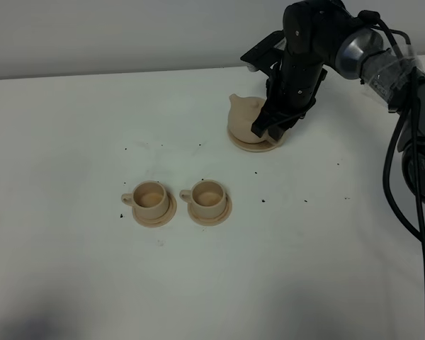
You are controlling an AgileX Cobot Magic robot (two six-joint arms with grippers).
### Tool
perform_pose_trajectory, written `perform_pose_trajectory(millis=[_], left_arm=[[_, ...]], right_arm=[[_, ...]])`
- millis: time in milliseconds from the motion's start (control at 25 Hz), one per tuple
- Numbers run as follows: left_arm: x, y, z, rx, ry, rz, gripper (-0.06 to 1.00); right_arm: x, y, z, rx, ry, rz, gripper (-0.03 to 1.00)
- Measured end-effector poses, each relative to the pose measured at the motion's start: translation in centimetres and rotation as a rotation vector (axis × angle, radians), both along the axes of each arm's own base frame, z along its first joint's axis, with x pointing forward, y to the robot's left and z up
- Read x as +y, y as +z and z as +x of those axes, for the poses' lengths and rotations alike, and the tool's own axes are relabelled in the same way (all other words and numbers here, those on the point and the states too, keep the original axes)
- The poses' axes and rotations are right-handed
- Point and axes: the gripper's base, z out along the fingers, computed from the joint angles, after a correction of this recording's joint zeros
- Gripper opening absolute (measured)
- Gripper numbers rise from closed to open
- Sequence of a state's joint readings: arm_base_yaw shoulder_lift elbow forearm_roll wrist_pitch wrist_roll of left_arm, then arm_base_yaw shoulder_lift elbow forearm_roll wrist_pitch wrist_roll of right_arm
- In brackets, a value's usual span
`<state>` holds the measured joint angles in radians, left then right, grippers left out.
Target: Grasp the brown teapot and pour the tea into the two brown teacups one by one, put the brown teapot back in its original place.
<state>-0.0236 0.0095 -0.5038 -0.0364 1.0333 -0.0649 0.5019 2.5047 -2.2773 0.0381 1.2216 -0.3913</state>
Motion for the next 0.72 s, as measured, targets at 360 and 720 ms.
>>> perform_pose_trajectory(millis=[360,720], left_arm=[[0.0,0.0,0.0,0.0,0.0,0.0,0.41],[0.0,0.0,0.0,0.0,0.0,0.0,0.41]], right_arm=[[0.05,-0.08,0.1,-0.007,0.002,0.008,0.39],[0.21,-0.89,0.25,-0.005,0.004,0.016,0.38]])
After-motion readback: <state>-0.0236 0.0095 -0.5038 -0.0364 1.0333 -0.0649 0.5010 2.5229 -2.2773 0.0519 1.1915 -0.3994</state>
